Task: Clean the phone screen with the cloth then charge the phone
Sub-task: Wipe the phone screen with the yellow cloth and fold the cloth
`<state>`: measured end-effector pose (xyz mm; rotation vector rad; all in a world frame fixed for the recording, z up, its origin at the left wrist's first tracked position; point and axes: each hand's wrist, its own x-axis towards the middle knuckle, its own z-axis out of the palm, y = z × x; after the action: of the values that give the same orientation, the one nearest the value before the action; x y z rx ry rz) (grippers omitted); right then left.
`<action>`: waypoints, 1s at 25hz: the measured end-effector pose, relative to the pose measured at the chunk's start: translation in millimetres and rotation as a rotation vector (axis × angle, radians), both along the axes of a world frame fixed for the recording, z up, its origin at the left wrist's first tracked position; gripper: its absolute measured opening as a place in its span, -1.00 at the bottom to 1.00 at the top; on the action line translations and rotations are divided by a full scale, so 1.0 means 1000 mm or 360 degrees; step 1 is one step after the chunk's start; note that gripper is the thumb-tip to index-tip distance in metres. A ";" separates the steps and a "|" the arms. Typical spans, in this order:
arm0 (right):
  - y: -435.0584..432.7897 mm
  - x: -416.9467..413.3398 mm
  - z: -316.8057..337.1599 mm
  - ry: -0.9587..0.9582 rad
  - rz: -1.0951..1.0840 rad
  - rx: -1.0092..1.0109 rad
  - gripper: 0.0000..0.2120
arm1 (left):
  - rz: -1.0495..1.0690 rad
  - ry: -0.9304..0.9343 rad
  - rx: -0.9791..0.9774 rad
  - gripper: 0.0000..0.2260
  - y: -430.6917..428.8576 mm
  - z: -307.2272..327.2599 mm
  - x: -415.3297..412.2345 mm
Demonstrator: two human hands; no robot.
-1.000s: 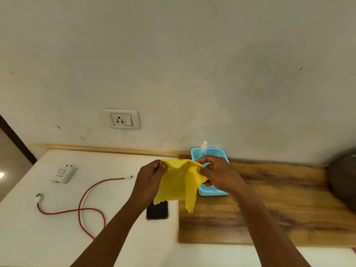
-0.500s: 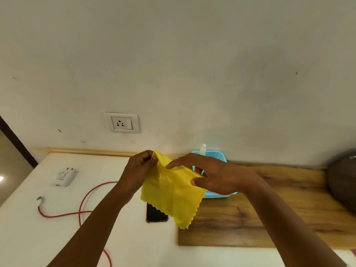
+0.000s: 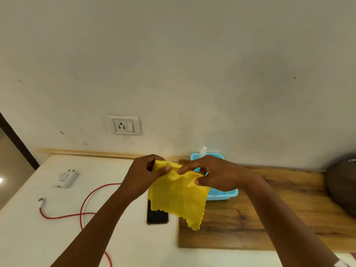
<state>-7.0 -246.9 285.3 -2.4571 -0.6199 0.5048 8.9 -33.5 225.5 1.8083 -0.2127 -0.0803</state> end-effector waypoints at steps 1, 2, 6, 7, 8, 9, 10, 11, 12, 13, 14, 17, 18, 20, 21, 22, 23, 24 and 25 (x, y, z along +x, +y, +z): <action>0.001 0.001 -0.001 -0.0014 -0.0035 0.0029 -0.66 | 0.0050 -0.0053 0.0024 -0.95 -0.001 0.000 0.000; 0.001 0.001 -0.003 -0.0038 -0.0083 0.0081 -0.70 | 0.0086 -0.0090 0.0012 -0.95 -0.001 0.000 0.001; 0.002 0.002 -0.001 -0.0160 -0.0283 0.0224 -0.81 | 0.0162 -0.0192 0.0047 -0.95 0.000 0.001 0.003; 0.002 0.003 -0.001 -0.0184 -0.0324 0.0241 -0.82 | 0.0199 -0.0229 0.0075 -0.95 0.000 0.001 0.003; 0.002 0.003 -0.002 -0.0199 -0.0367 0.0244 -0.84 | 0.0243 -0.0263 0.0093 -0.94 -0.001 0.002 0.003; 0.003 0.004 -0.002 -0.0203 -0.0417 0.0239 -0.85 | 0.0290 -0.0287 0.0096 -0.92 -0.003 0.002 0.002; 0.004 0.005 -0.003 -0.0199 -0.0483 0.0236 -0.85 | 0.0335 -0.0298 0.0096 -0.90 -0.004 0.003 0.002; 0.005 0.006 -0.003 -0.0179 -0.0561 0.0251 -0.86 | 0.0371 -0.0309 0.0117 -0.89 -0.007 0.003 0.001; 0.007 0.006 -0.004 -0.0137 -0.0645 0.0305 -0.87 | 0.0393 -0.0336 0.0177 -0.89 -0.009 0.004 -0.001; 0.009 0.006 -0.004 -0.0071 -0.0736 0.0399 -0.89 | 0.0399 -0.0383 0.0283 -0.89 -0.012 0.004 -0.003; 0.011 0.006 -0.004 0.0006 -0.0840 0.0503 -0.90 | 0.0398 -0.0438 0.0417 -0.87 -0.014 0.004 -0.004; 0.018 0.007 -0.002 0.0250 -0.1136 0.0715 -0.84 | 0.0426 -0.0583 0.0765 -0.76 -0.022 0.006 -0.004; 0.020 0.006 -0.002 0.0331 -0.1208 0.0798 -0.81 | 0.0438 -0.0610 0.0826 -0.74 -0.024 0.007 -0.004; 0.027 0.005 0.001 0.0493 -0.1324 0.1026 -0.77 | 0.0409 -0.0618 0.0879 -0.74 -0.030 0.010 -0.005; 0.030 0.004 0.004 0.0554 -0.1378 0.1137 -0.76 | 0.0369 -0.0618 0.0862 -0.74 -0.033 0.011 -0.006; 0.032 0.004 0.005 0.0587 -0.1427 0.1225 -0.75 | 0.0332 -0.0625 0.0822 -0.75 -0.036 0.011 -0.008; 0.034 0.005 0.006 0.0603 -0.1479 0.1287 -0.75 | 0.0306 -0.0635 0.0767 -0.75 -0.039 0.012 -0.009; 0.036 0.005 0.006 0.0591 -0.1521 0.1303 -0.75 | 0.0287 -0.0649 0.0721 -0.75 -0.041 0.013 -0.010; 0.037 0.007 0.006 0.0550 -0.1554 0.1263 -0.76 | 0.0273 -0.0662 0.0695 -0.75 -0.044 0.014 -0.011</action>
<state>-0.3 -209.9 291.3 -1.5707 0.4652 0.1933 -2.5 -77.4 239.1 2.2590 -0.3531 0.4032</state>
